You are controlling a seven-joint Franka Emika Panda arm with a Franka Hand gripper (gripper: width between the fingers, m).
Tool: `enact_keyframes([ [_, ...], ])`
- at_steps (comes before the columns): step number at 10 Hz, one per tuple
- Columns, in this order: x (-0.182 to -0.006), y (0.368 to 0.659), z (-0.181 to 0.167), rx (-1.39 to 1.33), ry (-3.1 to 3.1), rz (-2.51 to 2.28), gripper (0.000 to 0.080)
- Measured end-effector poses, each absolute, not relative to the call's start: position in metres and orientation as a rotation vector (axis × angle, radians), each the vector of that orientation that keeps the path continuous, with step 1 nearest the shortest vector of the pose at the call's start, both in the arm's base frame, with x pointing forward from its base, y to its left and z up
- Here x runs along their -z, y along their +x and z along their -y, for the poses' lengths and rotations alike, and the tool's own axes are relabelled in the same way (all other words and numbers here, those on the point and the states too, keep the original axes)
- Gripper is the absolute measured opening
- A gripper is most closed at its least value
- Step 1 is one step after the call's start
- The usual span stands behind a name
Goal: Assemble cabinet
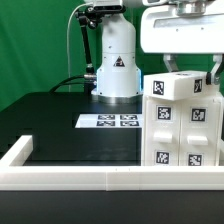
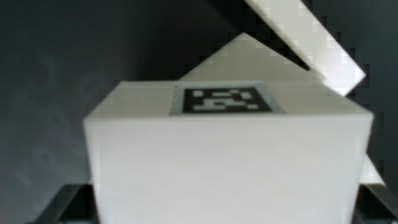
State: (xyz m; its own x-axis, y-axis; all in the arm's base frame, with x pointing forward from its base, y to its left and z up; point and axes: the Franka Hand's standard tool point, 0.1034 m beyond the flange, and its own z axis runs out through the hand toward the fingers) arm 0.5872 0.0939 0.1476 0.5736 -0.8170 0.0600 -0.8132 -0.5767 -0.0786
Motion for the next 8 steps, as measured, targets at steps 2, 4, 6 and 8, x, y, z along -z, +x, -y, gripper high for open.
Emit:
enact_keyframes([
  [2, -0.148, 0.587, -0.101, 0.13, -2.594, -1.652, 0.0563],
  [4, -0.148, 0.588, -0.104, 0.114, -2.502, -1.764, 0.0563],
  [6, -0.148, 0.587, -0.108, 0.088, -2.381, -1.896, 0.0563],
  [8, -0.148, 0.587, -0.113, 0.054, -2.186, -2.087, 0.0563],
])
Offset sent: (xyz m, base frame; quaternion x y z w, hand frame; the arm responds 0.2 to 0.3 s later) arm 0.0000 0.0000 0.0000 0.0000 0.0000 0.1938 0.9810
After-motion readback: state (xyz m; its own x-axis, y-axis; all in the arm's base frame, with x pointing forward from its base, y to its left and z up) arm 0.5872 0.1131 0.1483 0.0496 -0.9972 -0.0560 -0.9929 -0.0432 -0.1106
